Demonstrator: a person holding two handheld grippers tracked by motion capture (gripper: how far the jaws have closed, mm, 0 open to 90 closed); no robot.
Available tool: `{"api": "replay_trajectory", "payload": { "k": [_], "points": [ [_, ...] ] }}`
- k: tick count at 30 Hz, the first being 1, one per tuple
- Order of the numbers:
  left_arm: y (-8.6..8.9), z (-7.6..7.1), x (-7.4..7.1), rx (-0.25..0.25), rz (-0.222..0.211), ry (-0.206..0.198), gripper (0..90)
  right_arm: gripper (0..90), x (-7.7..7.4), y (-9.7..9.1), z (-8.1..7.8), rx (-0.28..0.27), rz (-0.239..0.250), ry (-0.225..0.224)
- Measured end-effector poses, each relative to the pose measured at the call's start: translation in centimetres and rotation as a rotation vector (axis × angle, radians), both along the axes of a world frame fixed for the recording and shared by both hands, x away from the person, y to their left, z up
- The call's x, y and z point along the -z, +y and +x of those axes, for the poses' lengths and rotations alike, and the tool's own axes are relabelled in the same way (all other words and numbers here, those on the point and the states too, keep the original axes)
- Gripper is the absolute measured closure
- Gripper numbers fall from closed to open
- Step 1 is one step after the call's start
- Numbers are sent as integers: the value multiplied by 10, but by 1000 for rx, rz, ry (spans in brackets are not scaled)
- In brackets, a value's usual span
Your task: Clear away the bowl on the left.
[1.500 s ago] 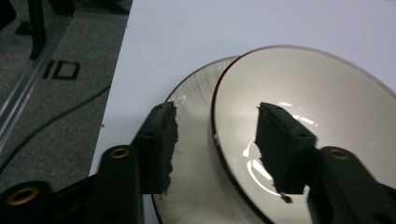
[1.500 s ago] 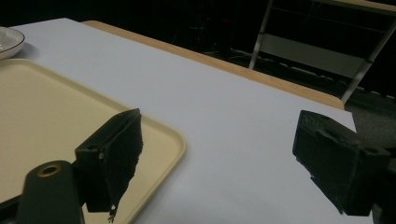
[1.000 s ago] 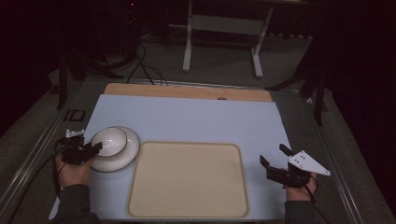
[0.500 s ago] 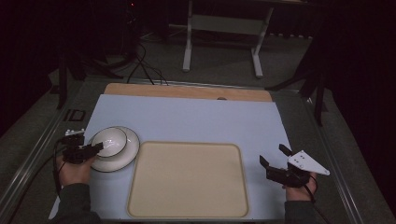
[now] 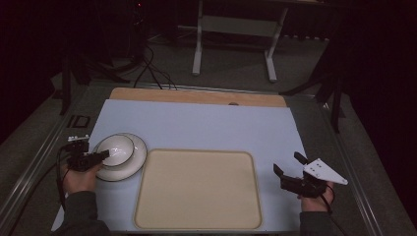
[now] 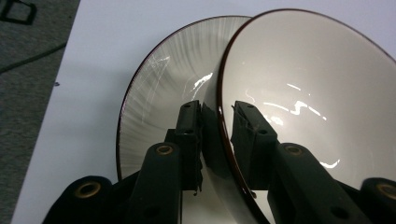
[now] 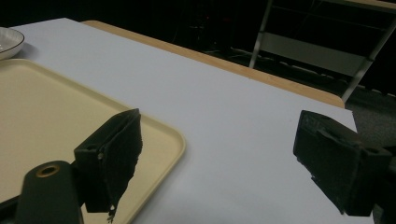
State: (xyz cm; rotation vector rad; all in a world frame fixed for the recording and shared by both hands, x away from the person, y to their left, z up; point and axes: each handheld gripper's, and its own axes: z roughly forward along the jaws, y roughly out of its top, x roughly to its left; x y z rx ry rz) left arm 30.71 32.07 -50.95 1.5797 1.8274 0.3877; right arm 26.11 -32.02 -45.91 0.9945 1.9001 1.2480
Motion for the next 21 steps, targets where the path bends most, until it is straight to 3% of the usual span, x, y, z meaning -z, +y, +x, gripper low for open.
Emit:
{"api": "replay_trajectory", "payload": {
  "k": [17,21],
  "points": [
    [4,-1,1,1,-65,10,804,151,0,0,0,-1,1,0],
    [4,-2,1,10,-62,7,807,151,0,0,0,-2,4,-1]
  ]
}}
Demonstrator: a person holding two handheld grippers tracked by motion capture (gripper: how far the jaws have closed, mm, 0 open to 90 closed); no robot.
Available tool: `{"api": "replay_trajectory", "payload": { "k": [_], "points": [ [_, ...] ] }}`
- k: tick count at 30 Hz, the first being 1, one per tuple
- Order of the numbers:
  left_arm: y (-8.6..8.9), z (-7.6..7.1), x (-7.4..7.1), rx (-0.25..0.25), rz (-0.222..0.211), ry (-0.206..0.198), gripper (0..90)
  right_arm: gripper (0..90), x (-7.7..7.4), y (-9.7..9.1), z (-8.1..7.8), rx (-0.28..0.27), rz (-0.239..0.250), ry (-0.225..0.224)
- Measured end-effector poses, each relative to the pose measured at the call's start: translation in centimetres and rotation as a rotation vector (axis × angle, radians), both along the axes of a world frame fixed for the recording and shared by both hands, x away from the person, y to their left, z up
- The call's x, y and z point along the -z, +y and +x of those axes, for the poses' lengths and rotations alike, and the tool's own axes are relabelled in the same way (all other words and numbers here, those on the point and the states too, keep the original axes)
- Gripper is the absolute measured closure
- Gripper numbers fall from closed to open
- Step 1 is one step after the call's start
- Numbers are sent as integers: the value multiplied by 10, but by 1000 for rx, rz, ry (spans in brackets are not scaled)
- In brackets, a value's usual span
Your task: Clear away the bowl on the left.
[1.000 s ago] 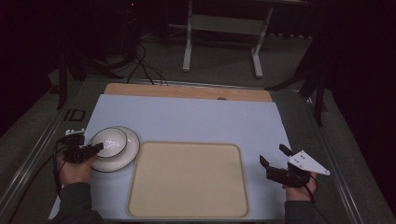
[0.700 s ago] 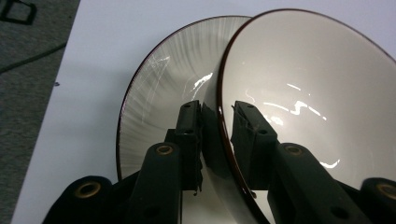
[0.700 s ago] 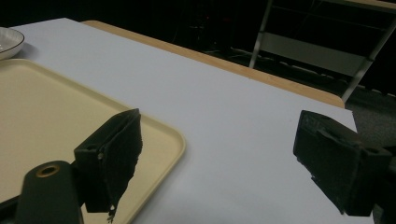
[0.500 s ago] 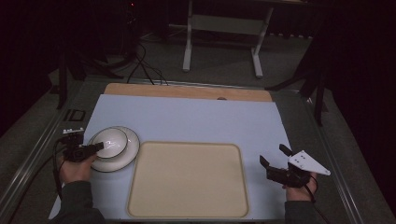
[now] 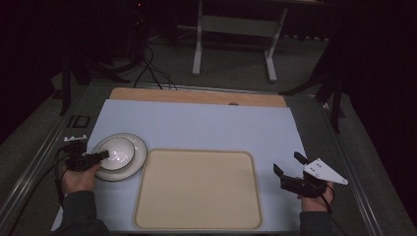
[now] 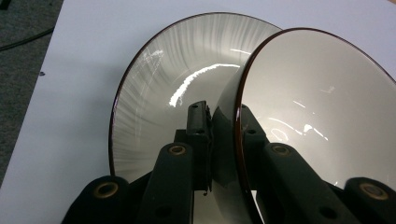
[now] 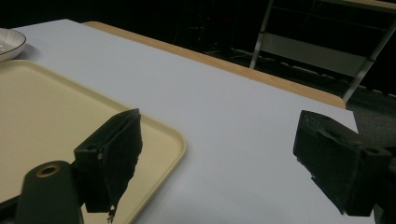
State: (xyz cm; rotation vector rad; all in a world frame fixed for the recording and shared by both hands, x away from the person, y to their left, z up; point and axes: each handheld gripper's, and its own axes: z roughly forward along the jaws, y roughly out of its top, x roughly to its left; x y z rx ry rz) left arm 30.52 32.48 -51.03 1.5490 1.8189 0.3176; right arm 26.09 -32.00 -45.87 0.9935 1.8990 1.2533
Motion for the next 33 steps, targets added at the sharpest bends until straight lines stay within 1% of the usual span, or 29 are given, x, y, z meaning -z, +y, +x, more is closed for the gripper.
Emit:
{"api": "replay_trajectory", "payload": {
  "k": [3,5,7,9,15,18,29,33],
  "points": [
    [-1,0,0,4,-6,-2,807,150,0,0,0,1,0,0],
    [0,-1,0,11,-25,-7,807,151,0,-1,0,2,0,-2],
    [1,-2,0,14,-46,-23,807,151,0,-1,0,2,0,-3],
    [2,-2,1,14,-54,-23,808,151,-1,-1,0,2,0,-4],
    [4,-2,2,14,-66,-24,808,151,-1,-1,0,6,1,-4],
    [4,-3,1,12,-65,-28,808,150,-1,-2,0,6,2,-5],
    [6,-5,-2,3,-95,-56,808,150,-1,-2,0,7,4,-7],
    [5,-7,-4,4,-112,-72,807,151,-1,-2,0,9,5,-7]
  ]
}}
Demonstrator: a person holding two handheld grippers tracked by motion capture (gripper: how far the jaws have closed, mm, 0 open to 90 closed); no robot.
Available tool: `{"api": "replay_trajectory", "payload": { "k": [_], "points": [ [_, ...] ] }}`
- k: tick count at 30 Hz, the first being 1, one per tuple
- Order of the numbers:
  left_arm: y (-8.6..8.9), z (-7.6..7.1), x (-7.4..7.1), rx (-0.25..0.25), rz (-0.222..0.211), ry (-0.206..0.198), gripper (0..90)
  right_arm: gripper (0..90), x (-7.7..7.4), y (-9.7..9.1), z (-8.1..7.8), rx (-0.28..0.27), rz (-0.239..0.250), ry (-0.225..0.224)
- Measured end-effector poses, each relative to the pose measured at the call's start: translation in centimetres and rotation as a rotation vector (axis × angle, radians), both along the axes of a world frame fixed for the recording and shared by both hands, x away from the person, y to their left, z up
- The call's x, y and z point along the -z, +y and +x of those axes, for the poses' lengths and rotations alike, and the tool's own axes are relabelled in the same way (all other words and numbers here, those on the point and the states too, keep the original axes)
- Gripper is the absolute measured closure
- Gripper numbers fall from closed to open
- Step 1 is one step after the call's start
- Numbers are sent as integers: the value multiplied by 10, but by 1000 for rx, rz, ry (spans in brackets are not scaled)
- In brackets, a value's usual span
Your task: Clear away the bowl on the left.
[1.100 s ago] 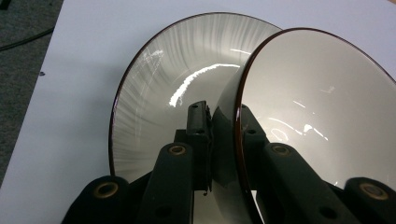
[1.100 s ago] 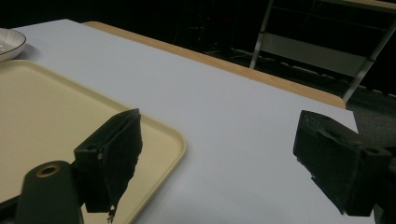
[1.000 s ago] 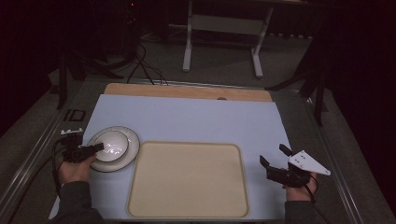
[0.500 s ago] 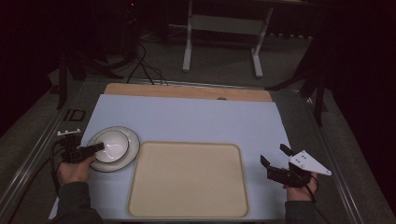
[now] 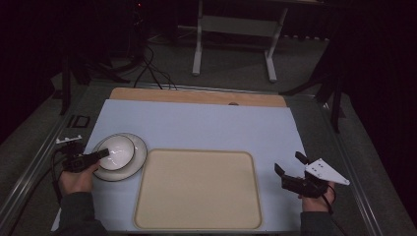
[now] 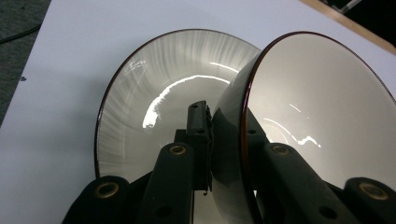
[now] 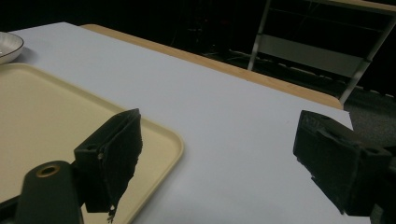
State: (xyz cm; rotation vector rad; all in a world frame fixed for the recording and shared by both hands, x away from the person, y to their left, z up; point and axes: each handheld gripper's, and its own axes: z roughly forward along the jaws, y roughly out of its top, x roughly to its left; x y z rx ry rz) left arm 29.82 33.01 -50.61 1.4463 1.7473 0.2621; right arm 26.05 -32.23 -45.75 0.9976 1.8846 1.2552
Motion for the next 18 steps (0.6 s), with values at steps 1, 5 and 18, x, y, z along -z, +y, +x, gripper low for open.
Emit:
{"api": "replay_trajectory", "payload": {
  "k": [1,5,18],
  "points": [
    [0,0,0,0,0,0,807,151,0,0,0,0,0,0],
    [-1,-1,-2,2,-12,-10,807,150,0,0,0,-1,-1,0],
    [-5,-7,-12,19,-24,-60,807,150,0,0,0,2,-1,-2]
  ]
}}
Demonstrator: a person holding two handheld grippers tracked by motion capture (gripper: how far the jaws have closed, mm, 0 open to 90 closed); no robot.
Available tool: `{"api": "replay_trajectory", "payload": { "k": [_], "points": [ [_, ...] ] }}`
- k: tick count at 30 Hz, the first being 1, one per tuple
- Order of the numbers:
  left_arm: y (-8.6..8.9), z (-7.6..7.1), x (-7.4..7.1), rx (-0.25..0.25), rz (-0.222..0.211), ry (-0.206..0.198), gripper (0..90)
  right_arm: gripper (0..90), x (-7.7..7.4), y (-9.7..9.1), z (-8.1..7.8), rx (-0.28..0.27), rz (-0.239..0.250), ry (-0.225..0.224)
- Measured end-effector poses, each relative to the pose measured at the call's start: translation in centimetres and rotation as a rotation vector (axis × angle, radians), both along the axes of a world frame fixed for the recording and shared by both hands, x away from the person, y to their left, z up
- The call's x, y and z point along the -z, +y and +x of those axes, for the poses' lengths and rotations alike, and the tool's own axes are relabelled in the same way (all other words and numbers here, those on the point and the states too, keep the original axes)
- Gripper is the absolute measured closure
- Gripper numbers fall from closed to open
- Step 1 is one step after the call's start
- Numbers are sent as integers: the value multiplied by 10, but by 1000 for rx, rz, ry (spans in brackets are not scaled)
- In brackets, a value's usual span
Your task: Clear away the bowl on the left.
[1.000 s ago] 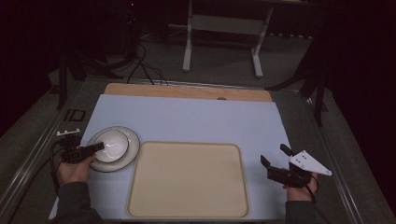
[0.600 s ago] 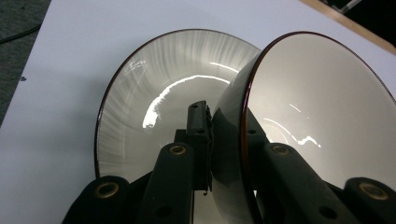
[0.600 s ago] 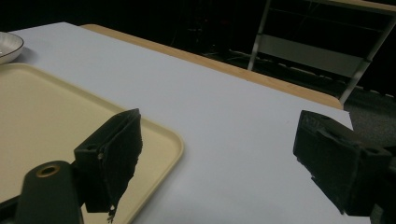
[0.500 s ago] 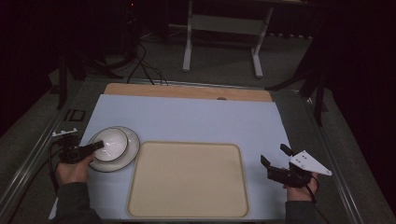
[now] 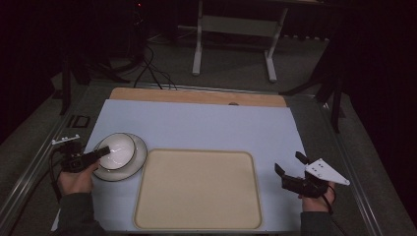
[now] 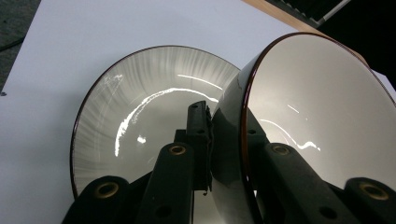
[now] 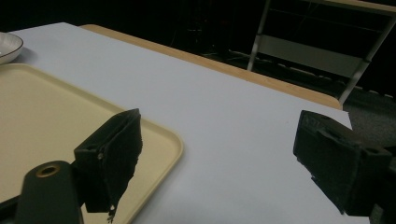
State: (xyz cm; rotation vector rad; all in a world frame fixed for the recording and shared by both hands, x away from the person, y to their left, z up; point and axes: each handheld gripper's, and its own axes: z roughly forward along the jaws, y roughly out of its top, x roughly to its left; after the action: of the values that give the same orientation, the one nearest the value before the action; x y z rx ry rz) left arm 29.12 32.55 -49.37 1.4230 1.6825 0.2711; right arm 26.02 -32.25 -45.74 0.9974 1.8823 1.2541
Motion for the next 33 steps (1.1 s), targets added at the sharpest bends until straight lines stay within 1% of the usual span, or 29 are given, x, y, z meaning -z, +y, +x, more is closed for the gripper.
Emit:
{"api": "replay_trajectory", "payload": {
  "k": [6,9,10,13,14,19,20,21,24,26,28,33],
  "points": [
    [-2,-2,-3,9,-12,-17,806,150,0,0,0,0,1,0],
    [-3,-2,-5,10,-11,-22,806,150,0,0,0,1,1,1],
    [-4,-3,-8,14,-5,-30,805,150,0,0,0,1,2,1],
    [-6,-3,-10,20,-6,-38,804,151,0,0,0,2,5,1],
    [-8,-3,-12,25,-6,-47,804,150,-1,-1,0,3,4,-1],
    [-12,-4,-16,36,-3,-60,802,150,-1,-1,-1,3,5,-1],
    [-13,-5,-18,39,-6,-69,801,150,-1,-1,-1,3,5,-1],
    [-13,-5,-18,39,-6,-69,800,150,-1,-1,-1,3,5,-1],
    [-15,-6,-22,49,-27,-84,801,150,-1,-1,-1,2,5,-4],
    [-16,-6,-23,54,-29,-89,801,150,-1,-1,-1,3,5,-3],
    [-18,-6,-26,59,-21,-94,801,151,-1,-1,-1,3,5,-4],
    [-22,-7,-29,72,-20,-104,800,150,-1,-1,-1,2,5,-5]
  ]
}}
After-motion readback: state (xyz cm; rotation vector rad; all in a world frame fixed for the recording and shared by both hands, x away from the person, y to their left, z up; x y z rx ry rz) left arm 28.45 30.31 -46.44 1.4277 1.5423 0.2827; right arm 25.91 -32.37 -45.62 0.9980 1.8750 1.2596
